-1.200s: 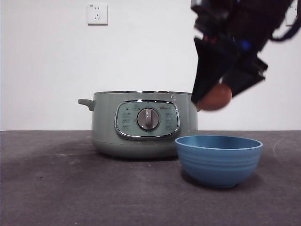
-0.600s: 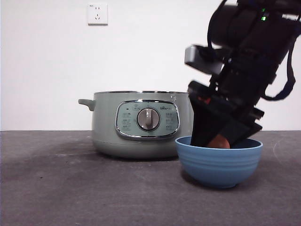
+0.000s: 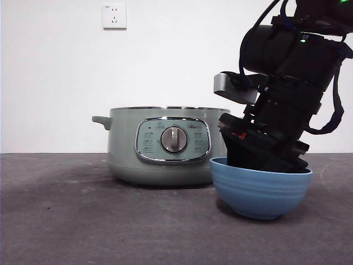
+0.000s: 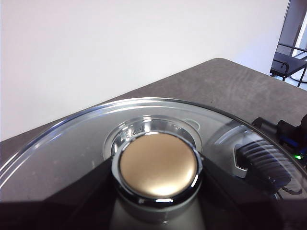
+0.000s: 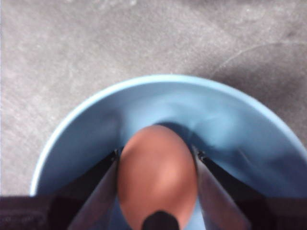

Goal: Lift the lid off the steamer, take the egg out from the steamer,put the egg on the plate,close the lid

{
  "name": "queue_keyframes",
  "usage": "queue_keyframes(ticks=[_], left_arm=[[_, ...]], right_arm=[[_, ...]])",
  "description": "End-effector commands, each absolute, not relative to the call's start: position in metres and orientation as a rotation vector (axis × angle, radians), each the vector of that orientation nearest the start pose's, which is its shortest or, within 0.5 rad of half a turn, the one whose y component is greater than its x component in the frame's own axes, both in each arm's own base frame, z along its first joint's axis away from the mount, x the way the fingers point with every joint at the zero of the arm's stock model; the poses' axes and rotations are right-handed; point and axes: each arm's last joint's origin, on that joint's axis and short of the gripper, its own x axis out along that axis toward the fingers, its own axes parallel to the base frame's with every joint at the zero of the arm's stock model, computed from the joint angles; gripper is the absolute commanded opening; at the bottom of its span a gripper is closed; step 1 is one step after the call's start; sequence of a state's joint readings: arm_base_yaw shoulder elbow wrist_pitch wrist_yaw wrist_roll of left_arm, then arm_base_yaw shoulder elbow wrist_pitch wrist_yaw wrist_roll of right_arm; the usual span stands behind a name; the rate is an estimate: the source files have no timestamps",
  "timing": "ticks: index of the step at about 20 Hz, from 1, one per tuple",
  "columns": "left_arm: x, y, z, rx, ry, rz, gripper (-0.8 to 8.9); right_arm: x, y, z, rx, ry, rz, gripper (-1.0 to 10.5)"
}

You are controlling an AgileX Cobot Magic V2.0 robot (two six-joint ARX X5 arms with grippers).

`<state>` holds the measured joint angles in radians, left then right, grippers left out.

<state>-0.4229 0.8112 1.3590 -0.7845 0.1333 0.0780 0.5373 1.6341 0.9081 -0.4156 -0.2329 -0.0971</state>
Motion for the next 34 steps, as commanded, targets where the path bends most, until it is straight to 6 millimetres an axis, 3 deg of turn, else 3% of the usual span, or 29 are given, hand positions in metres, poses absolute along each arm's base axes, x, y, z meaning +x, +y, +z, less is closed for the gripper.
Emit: queue_keyframes(ticks=[1,3,6,7,14,17,21,24,30,34], left_arm=[[0.095,-0.047,0.458,0.102,0.149,-0.564,-0.08],[0.095,-0.047,0.458,0.103,0.153,-0.565,-0.08],[0.095,-0.047,0.458,0.103,0.154,-0.565,-0.08],[0.095,-0.047,0.458,0.103,0.154,-0.565,-0.08],[0.096,-0.048,0.457,0.103,0.159,-0.565,-0.08],[0.098,-0.048,0.457,0.104,0.165,-0.565,-0.08],[0.108,-0.053,0.456,0.105,0.177,-0.573,-0.08],[0.126,-0.062,0.454,0.104,0.182,-0.598,-0.08],[0.191,-0.093,0.441,0.1,0.19,-0.645,-0.08],[0.238,-0.121,0.417,0.105,0.225,-0.671,-0.08]], right_arm=[[0.253,0.159,0.158,-0.266,1.133,0.742,-0.2],[0.252,0.159,0.157,-0.265,1.141,0.744,0.4],[0.251,0.161,0.157,-0.27,1.14,0.75,3.5],[0.251,0.161,0.158,-0.27,1.138,0.752,3.9],[0.248,0.159,0.181,-0.255,1.038,0.761,3.9],[0.242,0.155,0.204,-0.238,0.956,0.764,3.9],[0.221,0.142,0.251,-0.189,0.798,0.764,3.9],[0.196,0.127,0.285,-0.137,0.681,0.76,3.8],[0.135,0.09,0.34,-0.025,0.432,0.755,3.7],[0.104,0.071,0.358,0.017,0.292,0.763,1.1]])
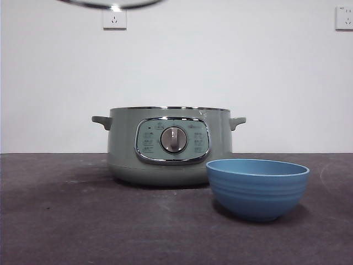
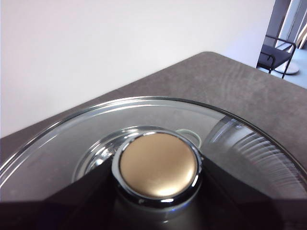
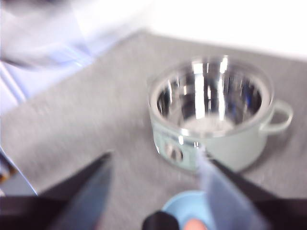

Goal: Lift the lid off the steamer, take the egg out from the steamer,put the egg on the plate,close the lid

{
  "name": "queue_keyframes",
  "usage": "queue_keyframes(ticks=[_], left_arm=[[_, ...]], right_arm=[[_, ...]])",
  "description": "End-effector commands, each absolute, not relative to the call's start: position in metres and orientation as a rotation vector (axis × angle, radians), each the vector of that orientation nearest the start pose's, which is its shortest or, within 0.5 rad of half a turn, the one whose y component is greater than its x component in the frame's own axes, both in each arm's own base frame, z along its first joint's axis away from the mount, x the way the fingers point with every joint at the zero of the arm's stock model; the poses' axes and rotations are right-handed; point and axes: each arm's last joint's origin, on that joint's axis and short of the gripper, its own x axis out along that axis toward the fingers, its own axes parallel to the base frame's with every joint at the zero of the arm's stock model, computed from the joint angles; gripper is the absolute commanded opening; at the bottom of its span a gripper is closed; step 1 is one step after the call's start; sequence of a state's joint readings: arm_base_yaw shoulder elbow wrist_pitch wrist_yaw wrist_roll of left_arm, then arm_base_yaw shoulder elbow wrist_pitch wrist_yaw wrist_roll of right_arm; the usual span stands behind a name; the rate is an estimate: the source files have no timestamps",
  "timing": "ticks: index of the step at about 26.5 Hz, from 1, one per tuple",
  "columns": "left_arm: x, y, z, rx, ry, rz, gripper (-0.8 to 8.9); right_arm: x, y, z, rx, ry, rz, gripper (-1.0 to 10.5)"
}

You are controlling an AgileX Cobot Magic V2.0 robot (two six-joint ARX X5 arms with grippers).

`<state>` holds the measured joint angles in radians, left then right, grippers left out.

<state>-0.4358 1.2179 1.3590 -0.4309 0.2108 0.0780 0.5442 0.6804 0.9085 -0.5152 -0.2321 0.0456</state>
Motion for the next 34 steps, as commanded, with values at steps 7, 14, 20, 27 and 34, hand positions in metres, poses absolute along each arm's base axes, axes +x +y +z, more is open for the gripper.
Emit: queue_keyframes(ticks=[7,14,20,27,34], left_arm=[[0.294,-0.158,0.373,0.116,0.281,-0.695,-0.08],[0.329,-0.178,0.341,0.112,0.246,-0.697,-0.08],[0.349,-0.188,0.319,0.111,0.234,-0.696,-0.08],[0.364,-0.195,0.296,0.115,0.241,-0.683,-0.09],[0.369,-0.195,0.292,0.138,0.228,-0.663,-0.09]], right_arm=[[0.086,0.06,0.357,0.04,0.312,0.758,-0.2],[0.084,0.059,0.351,0.03,0.381,0.759,-0.2],[0.084,0.059,0.351,0.03,0.385,0.76,-0.2],[0.083,0.059,0.35,0.028,0.396,0.759,-0.2],[0.083,0.059,0.35,0.027,0.396,0.759,-0.2]])
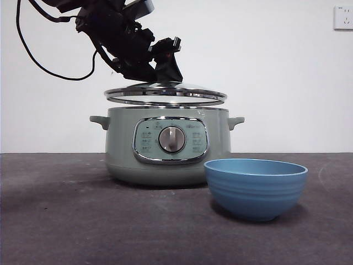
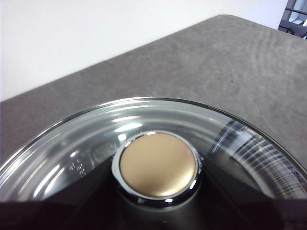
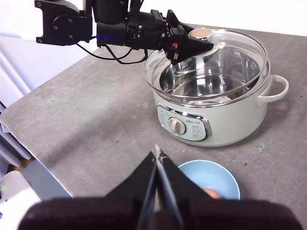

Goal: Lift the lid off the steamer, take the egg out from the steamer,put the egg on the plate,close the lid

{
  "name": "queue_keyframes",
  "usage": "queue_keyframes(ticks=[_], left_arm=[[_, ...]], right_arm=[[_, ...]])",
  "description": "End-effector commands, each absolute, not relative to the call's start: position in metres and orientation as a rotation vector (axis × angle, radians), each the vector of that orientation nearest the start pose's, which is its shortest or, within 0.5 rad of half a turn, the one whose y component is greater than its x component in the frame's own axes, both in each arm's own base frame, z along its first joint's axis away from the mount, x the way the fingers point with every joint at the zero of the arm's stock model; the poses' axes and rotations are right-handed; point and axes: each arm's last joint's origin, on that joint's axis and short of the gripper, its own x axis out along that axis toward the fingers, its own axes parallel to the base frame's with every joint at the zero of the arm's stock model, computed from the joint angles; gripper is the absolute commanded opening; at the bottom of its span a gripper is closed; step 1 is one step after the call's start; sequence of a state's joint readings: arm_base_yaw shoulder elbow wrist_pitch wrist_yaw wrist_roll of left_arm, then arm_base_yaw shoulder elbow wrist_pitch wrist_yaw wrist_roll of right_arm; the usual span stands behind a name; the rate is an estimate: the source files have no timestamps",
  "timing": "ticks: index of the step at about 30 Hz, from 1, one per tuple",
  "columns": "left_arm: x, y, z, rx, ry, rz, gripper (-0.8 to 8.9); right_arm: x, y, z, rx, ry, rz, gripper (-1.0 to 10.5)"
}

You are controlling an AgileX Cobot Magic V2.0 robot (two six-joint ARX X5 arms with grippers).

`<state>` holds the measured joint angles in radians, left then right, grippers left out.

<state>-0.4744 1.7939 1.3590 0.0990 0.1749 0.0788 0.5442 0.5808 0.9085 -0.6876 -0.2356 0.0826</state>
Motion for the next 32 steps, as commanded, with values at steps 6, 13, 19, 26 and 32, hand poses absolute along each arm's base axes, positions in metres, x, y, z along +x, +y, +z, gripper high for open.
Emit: queue_keyframes(ticks=[6,13,19,26,32], left_arm=[[0.371,-0.195,0.287,0.144,0.241,-0.666,-0.09],[0.377,-0.199,0.268,0.141,0.303,-0.668,-0.09],[0.377,-0.201,0.262,0.147,0.335,-0.671,-0.09],[0.377,-0.2,0.262,0.155,0.335,-0.651,-0.09],[0.378,-0.201,0.265,0.15,0.303,-0.651,-0.09]], right_arm=[[0.083,0.059,0.35,0.027,0.396,0.76,-0.2],[0.084,0.059,0.349,0.027,0.399,0.759,-0.2],[0.084,0.059,0.349,0.026,0.398,0.759,-0.2],[0.084,0.059,0.349,0.026,0.398,0.76,-0.2],[0.084,0.059,0.349,0.024,0.398,0.76,-0.2]])
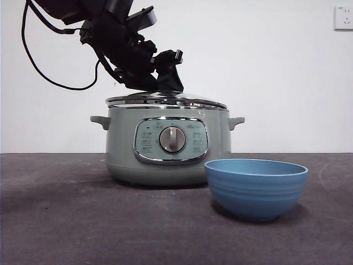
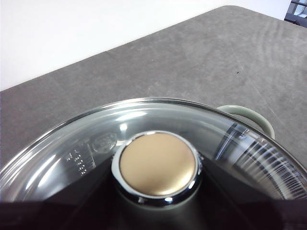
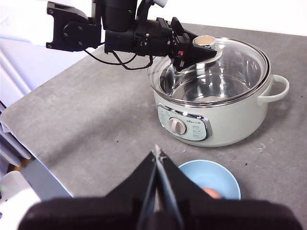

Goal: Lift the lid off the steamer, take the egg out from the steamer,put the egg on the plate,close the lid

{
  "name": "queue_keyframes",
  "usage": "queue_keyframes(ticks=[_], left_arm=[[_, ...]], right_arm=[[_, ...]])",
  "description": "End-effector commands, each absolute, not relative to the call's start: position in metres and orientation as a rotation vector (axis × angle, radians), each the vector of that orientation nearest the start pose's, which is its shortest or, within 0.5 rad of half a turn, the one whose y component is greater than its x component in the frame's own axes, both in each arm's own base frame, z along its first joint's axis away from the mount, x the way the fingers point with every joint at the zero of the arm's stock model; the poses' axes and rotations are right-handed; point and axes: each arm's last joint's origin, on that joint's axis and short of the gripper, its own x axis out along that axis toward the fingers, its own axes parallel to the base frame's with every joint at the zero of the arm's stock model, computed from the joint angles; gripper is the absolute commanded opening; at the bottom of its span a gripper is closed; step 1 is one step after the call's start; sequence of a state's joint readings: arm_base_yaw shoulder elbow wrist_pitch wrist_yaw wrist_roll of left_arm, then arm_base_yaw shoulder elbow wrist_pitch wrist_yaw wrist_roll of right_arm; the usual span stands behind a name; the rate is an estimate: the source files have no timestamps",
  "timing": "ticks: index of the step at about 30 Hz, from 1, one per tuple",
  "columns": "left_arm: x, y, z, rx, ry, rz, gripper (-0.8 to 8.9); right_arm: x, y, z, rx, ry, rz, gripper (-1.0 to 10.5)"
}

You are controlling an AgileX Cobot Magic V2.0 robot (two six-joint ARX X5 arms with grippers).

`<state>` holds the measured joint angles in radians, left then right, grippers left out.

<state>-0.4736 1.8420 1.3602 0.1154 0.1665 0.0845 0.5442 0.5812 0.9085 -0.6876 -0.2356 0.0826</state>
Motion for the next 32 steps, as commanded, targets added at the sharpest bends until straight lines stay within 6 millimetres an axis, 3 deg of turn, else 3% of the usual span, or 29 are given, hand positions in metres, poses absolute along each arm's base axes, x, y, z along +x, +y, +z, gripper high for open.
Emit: queue_keyframes(ticks=[1,17,27,30,32], left_arm=[[0.378,-0.202,0.265,0.149,0.295,-0.652,-0.09],[0.381,-0.205,0.263,0.125,0.275,-0.649,-0.09],[0.382,-0.207,0.243,0.139,0.388,-0.652,-0.07],[0.38,-0.206,0.24,0.143,0.422,-0.651,0.41],[0.381,-0.205,0.239,0.145,0.437,-0.647,2.21]], right_arm=[[0.084,0.059,0.349,0.023,0.397,0.76,-0.2],[0.084,0.059,0.349,0.017,0.395,0.761,-0.2],[0.084,0.059,0.349,0.015,0.403,0.76,-0.2],[0.084,0.059,0.349,0.015,0.403,0.76,-0.2],[0.084,0.059,0.349,0.015,0.403,0.76,-0.2]])
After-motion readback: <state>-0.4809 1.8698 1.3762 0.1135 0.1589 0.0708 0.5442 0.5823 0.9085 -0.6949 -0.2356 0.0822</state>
